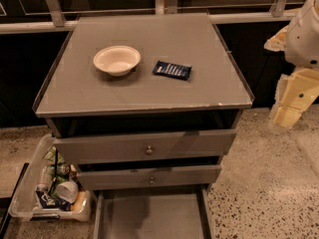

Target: Place rxbar blueberry into bottom drawer

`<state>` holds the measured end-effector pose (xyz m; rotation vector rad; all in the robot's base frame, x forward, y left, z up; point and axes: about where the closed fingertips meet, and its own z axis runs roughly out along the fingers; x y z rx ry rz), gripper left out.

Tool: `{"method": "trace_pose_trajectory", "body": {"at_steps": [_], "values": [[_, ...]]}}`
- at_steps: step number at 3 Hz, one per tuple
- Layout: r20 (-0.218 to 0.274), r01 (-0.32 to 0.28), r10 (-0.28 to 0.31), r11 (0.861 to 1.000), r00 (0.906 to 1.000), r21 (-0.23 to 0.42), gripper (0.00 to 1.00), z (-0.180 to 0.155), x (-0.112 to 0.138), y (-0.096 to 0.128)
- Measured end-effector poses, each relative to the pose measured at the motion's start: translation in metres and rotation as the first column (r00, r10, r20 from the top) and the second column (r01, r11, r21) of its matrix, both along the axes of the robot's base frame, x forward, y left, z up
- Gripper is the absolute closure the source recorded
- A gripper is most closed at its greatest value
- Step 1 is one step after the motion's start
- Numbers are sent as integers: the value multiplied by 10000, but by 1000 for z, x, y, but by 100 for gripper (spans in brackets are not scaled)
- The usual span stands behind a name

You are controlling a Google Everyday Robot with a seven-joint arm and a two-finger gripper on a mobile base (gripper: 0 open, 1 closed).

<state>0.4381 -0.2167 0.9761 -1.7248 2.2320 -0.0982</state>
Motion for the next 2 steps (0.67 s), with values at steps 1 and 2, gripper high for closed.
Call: {"method": "trace_pose_trajectory", "body": {"at_steps": [1, 2], "values": [[0, 0, 0, 10000, 10000, 0, 0, 0, 0, 0], [304, -60, 56, 9999, 9995, 108, 0, 2, 6, 5]]}}
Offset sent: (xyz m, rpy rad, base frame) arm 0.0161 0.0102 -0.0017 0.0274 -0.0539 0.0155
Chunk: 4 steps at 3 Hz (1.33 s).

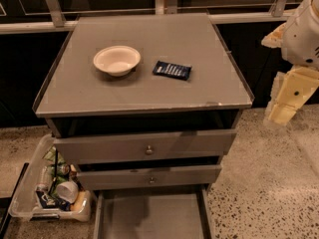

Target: Place rxbar blueberry into bottom drawer

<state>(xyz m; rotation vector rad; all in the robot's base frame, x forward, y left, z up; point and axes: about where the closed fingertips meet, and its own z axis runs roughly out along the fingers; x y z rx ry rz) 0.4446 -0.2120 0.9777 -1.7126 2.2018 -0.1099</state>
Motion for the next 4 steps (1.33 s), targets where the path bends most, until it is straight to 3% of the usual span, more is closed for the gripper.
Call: {"method": "trace_pose_trajectory", "body": {"at_steps": [1, 2, 3, 4], "values": [[609, -206, 154, 9960, 9980, 865, 0, -1, 17, 4], [1320, -604, 308, 9720, 9908, 2270, 0, 2, 42, 11], [1658, -882, 241, 9160, 9859, 3913, 0, 4, 82, 27], [1659, -881, 240, 9161, 9858, 3910, 0, 4, 82, 27]]}}
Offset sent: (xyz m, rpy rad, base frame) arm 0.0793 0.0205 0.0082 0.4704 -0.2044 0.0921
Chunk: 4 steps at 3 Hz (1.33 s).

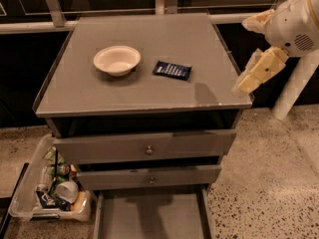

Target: Place rxbar blueberry into bottom drawer

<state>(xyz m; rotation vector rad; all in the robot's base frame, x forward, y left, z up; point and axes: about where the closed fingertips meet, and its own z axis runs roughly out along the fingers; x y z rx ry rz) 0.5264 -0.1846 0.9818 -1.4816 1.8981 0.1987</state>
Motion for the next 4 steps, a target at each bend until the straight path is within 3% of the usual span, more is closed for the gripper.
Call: {"method": "trace_pose_trajectory", "body": {"at_steps": [1, 2, 4], "values": [[372, -253, 247, 9996, 9990, 143, 0, -11, 19, 7], [722, -778, 741, 9957, 9946, 503, 0, -29, 62, 29], [632, -1274, 1208, 9852, 9907, 1150, 0, -63, 125, 62]]}}
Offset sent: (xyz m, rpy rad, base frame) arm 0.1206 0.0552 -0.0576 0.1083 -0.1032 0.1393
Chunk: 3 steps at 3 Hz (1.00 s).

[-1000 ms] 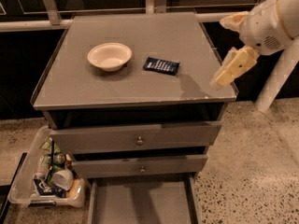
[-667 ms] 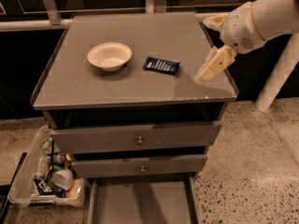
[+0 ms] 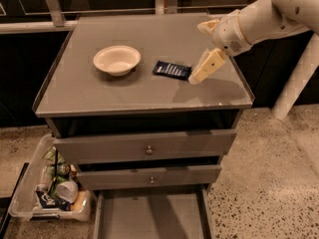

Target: Place rxbar blueberry into bottom drawer

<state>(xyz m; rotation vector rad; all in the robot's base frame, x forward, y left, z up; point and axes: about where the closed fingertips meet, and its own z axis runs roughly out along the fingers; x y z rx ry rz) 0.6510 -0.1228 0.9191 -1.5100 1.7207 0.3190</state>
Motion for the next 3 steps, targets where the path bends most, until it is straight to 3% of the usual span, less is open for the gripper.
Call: {"method": "trace_pose_trajectory", "body": {"at_steps": [1, 3], "values": [[-267, 79, -79, 10000, 9996, 21, 0, -18, 18, 1], [-1302, 215, -195, 9997, 9913, 147, 0, -51, 47, 2]]}}
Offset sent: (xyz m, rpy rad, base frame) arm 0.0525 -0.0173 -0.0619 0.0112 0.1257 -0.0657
